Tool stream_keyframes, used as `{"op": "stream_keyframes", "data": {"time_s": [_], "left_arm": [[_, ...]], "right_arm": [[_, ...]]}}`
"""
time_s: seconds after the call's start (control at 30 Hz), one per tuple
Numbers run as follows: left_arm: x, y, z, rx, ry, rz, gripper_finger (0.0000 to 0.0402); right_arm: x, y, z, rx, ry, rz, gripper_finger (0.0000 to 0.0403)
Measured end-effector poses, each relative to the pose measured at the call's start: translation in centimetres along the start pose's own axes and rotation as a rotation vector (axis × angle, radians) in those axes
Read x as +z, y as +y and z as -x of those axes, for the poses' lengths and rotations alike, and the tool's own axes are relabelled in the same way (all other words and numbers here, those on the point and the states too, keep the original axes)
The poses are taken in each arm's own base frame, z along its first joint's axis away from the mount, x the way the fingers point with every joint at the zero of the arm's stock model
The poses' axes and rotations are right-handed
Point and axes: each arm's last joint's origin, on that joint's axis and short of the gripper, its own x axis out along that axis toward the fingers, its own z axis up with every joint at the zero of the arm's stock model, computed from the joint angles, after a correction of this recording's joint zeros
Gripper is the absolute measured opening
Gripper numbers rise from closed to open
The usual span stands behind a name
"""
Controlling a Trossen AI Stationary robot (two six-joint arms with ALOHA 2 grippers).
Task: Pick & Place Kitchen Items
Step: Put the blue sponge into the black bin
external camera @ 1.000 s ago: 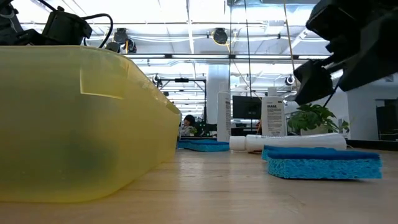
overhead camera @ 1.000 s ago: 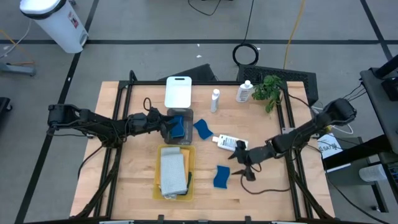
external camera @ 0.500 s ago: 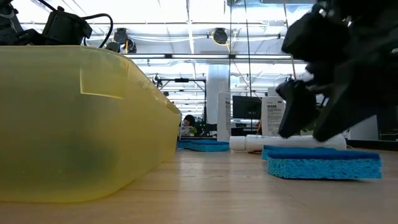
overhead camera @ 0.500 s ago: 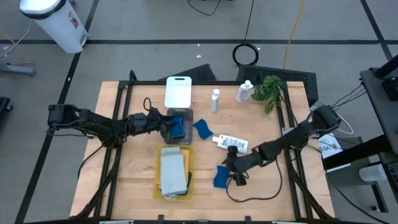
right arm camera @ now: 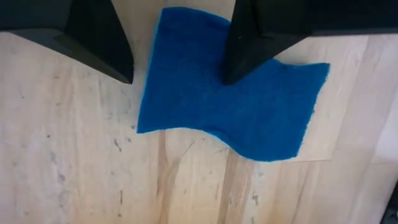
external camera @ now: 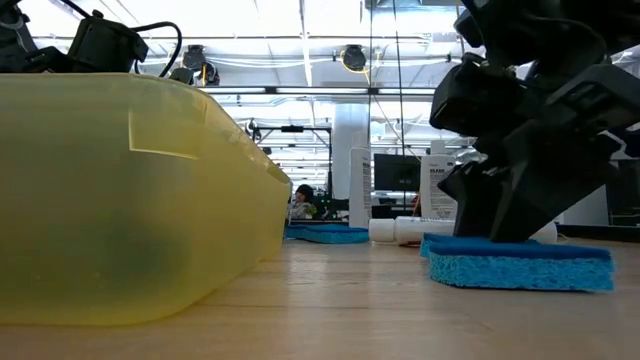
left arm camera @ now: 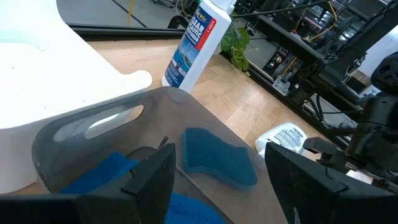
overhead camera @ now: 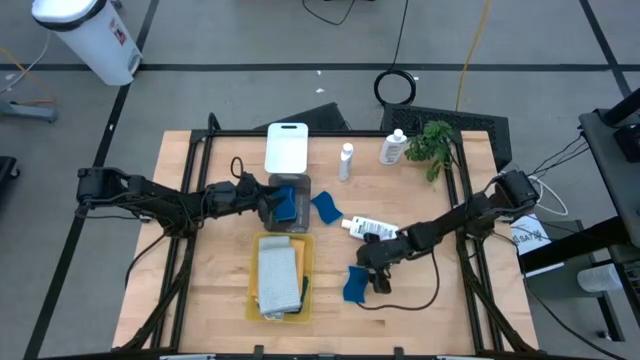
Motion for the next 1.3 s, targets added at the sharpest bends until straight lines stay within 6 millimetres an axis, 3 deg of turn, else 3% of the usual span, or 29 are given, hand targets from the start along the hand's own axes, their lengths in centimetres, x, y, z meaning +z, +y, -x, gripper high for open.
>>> {"op": "stream_keyframes", "data": {"time_s": [0.63,0.87,1.13,1.3], "left_arm": [[0.0,0.0,0.0,0.0,0.002,-0.001,0.0253],[-0.1,-0.1,0.0,-0.026,0.02,0.012,0.0253],[-0.3,-0.6,0.1,-0.133,0.077,0.024,0.0253],[0.1,-2.0,-0.3,-0.19,0.066,0.01,0.0253]], "right_arm": [[0.2,-0.3,0.9,0.067,0.022,0.149,0.0008],[0.8,1.2,3.3,0.018,-0.048,0.26,0.0001],[1.3,3.5,6.0,-0.244,-0.219,0.427,0.0001],[1.3,4.3,6.9,-0.395,-0.275,0.475,0.0]]}}
